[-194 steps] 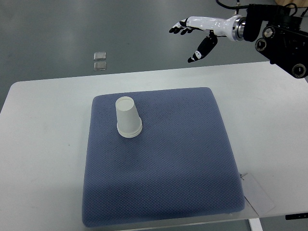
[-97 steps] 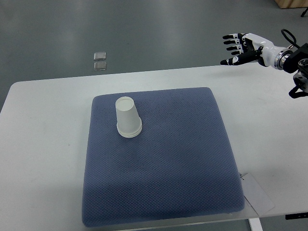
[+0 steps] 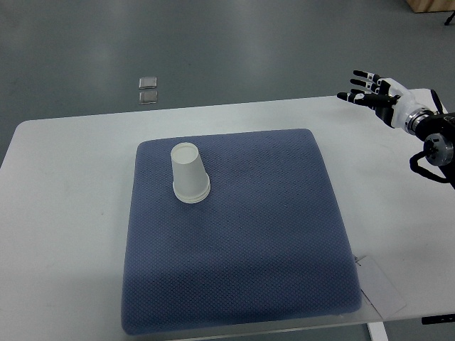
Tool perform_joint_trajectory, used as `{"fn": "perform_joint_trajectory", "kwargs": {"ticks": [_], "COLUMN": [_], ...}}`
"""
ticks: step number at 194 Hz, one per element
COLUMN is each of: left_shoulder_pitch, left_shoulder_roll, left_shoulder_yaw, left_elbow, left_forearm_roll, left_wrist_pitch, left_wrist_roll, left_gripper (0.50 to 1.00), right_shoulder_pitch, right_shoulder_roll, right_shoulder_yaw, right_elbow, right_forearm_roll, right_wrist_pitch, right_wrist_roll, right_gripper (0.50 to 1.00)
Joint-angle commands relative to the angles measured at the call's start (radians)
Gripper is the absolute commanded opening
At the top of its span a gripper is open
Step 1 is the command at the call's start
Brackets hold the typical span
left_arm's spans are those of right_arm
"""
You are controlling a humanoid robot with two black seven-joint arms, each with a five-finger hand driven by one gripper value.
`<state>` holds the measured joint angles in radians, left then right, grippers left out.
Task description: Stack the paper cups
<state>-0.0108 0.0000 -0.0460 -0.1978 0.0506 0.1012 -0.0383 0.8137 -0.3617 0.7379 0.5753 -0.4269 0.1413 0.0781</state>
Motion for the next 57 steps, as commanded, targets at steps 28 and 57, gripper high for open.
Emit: {"fn": "perform_joint_trajectory", "kwargs": {"ticks": [28,57], "left_shoulder_pitch": [0.0,0.0], "left_shoulder_roll": [0.0,0.0], "left_shoulder_yaw": [0.0,0.0], "left_elbow": [0.0,0.0], "left_forearm_roll": [0.0,0.0], "left_wrist_pitch": [0.0,0.0], "left_wrist_roll": [0.0,0.0], "left_gripper": [1.0,1.0], "right_shoulder_pitch": [-0.028,-0.045], "right_shoulder_roll": [0.046,0.078], "right_shoulder_yaw": [0.029,0.043], "right_elbow": [0.001,0.009], "right_forearm_roll": [0.0,0.0], "right_wrist_pitch": [0.006,0.011], "right_wrist_roll": [0.002,0.002], "right_gripper": [0.921,0.921]}}
